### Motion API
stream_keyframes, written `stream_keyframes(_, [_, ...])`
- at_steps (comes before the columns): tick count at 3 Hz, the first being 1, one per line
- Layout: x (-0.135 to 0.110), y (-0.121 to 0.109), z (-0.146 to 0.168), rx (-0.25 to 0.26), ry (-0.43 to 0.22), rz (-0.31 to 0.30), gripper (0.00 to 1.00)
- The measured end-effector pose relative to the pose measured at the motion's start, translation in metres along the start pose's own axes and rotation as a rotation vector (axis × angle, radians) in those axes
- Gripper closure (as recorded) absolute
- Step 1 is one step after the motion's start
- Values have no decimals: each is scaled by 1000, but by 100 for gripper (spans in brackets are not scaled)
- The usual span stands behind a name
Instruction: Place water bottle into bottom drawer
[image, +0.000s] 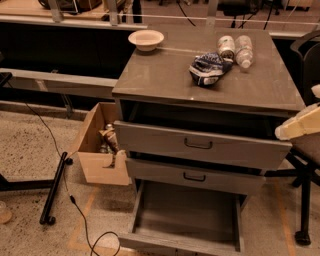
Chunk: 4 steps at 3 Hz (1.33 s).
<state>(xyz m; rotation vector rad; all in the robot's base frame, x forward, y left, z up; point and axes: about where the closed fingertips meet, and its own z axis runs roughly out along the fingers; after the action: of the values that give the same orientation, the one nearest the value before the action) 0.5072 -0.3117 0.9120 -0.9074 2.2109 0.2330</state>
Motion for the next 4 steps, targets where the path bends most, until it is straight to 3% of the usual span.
stream_keyframes(1, [4, -46, 5, 100, -149, 151, 0])
stream_keyframes(2, [2, -90, -3, 255, -213, 267, 0])
stream_keyframes(3, [-6, -112, -12, 332, -270, 331, 0])
stream_keyframes(4, [-10, -112, -2, 362, -279, 351, 0])
